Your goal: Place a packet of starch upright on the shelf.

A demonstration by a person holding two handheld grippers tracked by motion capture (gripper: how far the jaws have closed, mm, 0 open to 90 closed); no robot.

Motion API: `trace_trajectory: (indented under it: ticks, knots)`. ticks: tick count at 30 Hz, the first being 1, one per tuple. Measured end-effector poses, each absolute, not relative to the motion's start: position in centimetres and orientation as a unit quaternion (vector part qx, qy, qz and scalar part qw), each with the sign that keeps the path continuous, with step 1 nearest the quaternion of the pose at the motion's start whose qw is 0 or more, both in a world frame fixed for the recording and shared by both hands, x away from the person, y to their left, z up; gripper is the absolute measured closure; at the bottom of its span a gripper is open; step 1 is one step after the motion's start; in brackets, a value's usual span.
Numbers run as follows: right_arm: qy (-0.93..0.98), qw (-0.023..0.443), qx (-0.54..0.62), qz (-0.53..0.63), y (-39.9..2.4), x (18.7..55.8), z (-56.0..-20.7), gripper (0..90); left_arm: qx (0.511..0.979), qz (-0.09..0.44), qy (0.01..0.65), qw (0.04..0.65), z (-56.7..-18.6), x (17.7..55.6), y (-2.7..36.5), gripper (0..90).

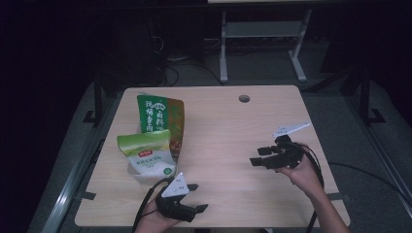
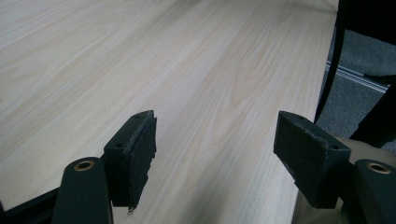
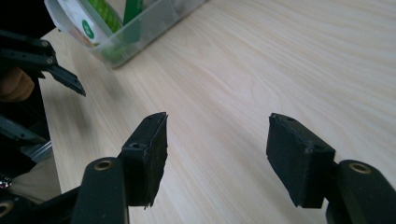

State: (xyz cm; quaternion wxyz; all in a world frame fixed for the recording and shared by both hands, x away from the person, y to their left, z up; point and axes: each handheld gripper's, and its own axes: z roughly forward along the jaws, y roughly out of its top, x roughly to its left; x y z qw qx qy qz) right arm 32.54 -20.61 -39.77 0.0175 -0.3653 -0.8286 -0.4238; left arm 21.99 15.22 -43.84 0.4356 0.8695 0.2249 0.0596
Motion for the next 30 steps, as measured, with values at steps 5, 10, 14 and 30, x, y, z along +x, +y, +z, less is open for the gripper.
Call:
trace_trajectory:
  ticks: [5,10,14,30]
  knots:
    - [-0.826,0.018,-0.374,-0.422,-21.7,31.8,-40.5,37.6,0.869,0.063,0.225,0.435,-43.8,21.9,15.2,29.5]
    - [-0.823,0.018,-0.381,-0.421,-22.7,31.0,-41.2,37.6,0.870,0.062,0.226,0.435,-43.9,21.8,15.1,29.5]
    - [-0.820,0.019,-0.387,-0.422,-23.5,30.5,-41.7,37.6,0.870,0.062,0.225,0.434,-44.0,21.8,15.1,29.4]
    - [-0.818,0.014,-0.394,-0.419,-24.6,28.3,-42.9,37.4,0.873,0.061,0.223,0.430,-44.0,21.8,15.1,29.3]
